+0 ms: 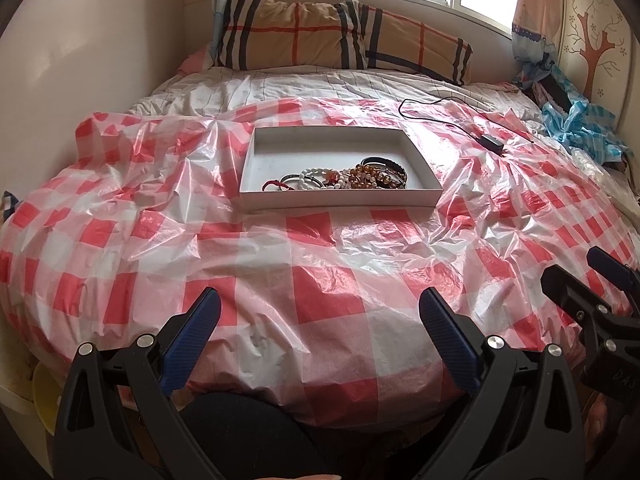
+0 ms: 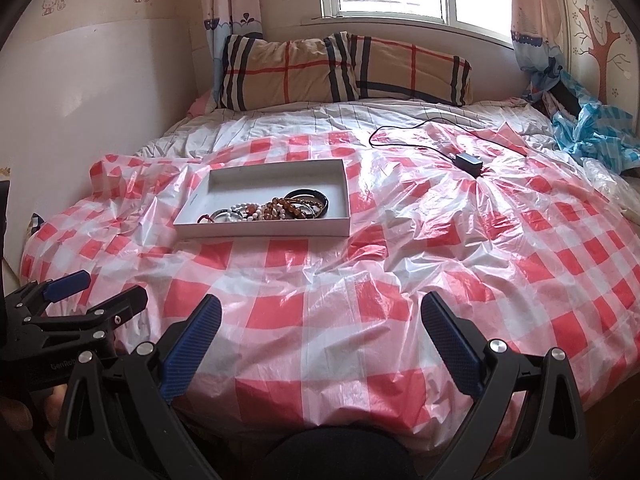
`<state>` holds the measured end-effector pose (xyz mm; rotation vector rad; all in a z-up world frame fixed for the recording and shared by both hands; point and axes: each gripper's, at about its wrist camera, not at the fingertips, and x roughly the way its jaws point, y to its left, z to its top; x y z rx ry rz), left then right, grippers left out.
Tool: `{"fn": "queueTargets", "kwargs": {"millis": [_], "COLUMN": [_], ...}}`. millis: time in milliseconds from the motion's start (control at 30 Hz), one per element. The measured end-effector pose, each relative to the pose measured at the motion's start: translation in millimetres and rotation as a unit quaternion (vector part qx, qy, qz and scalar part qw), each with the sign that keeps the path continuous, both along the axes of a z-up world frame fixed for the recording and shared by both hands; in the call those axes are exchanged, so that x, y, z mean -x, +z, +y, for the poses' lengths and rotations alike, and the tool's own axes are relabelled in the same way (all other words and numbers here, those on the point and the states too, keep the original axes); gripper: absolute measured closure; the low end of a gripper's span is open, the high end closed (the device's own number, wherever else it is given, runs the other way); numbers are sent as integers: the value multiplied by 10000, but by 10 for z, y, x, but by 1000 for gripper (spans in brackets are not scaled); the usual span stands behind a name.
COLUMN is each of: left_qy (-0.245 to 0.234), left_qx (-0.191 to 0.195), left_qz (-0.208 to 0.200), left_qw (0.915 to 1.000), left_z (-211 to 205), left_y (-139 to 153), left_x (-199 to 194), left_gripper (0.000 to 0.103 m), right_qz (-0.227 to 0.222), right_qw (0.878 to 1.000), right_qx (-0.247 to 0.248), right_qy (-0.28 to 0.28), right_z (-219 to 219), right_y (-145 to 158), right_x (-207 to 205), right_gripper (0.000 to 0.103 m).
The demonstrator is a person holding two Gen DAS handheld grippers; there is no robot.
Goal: Organize jewelry
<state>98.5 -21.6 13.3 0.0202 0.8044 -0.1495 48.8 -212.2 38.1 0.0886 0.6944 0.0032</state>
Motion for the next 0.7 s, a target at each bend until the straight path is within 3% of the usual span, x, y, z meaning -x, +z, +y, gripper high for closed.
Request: {"fn": "queueTargets", "kwargs": {"millis": [567,700], "left_qy": [102,387], "left_qx": [-23,-278], "left_qz": [-29,-225], "left_qw": [9999,9986], "left_z": [-69,-73], "left_y": [-14,35], "left_x": [-360,-421], "left_gripper": [8,8], "right_qz": [18,65], "right_qw": [10000,9999], "right_qx": [-5,13], "right_qy": [51,84], "right_z": [-40,-32], "right_y": [-41,-81], "right_x": [-341,-427], "right_gripper": [7,7]}}
